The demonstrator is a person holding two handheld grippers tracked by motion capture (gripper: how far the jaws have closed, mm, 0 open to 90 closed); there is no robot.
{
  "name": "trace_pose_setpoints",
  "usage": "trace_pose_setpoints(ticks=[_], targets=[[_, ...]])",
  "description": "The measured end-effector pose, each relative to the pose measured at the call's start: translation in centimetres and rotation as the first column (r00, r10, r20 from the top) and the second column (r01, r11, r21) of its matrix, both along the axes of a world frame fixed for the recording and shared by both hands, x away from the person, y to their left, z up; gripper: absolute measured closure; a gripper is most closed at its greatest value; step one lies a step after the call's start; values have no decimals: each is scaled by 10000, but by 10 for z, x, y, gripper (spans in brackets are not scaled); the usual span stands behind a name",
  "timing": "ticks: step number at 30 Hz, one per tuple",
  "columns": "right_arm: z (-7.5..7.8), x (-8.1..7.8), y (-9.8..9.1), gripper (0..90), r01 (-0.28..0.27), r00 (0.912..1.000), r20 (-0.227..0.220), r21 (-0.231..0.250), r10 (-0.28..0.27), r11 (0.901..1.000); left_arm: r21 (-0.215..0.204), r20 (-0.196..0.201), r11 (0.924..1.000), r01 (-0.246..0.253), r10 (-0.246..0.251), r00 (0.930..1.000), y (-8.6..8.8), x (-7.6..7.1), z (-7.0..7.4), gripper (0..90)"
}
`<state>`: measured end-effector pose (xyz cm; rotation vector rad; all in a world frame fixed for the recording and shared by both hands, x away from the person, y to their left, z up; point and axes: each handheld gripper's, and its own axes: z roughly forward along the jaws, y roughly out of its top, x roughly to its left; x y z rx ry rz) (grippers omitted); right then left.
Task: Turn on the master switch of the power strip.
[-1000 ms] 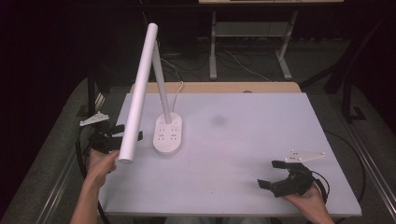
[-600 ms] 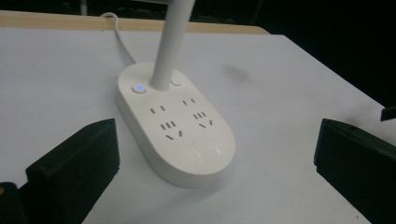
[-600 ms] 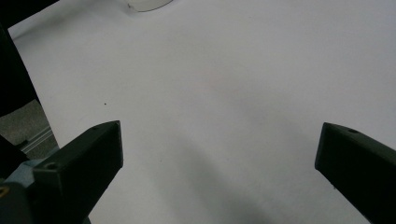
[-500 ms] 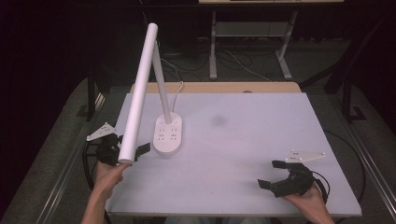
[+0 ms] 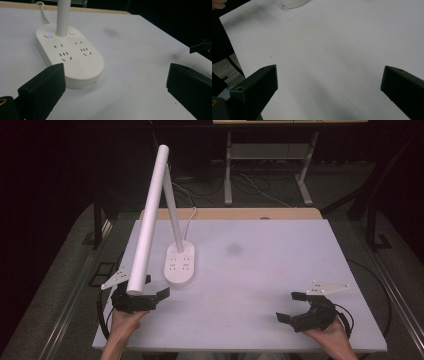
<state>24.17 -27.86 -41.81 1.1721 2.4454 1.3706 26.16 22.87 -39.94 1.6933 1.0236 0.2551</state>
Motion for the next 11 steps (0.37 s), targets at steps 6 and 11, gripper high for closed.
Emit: trace_pose_setpoints(ticks=[6,11], targets=[[0,-1,0,5,-13,10000,-15,6,13,10000,248,-157,9985,484,-480,9987,-10,-3,-8,12],[0,-2,-1,5,-48,10000,35,25,48,10000,524,-415,9940,959,-938,9947,-19,-6,-16,12]])
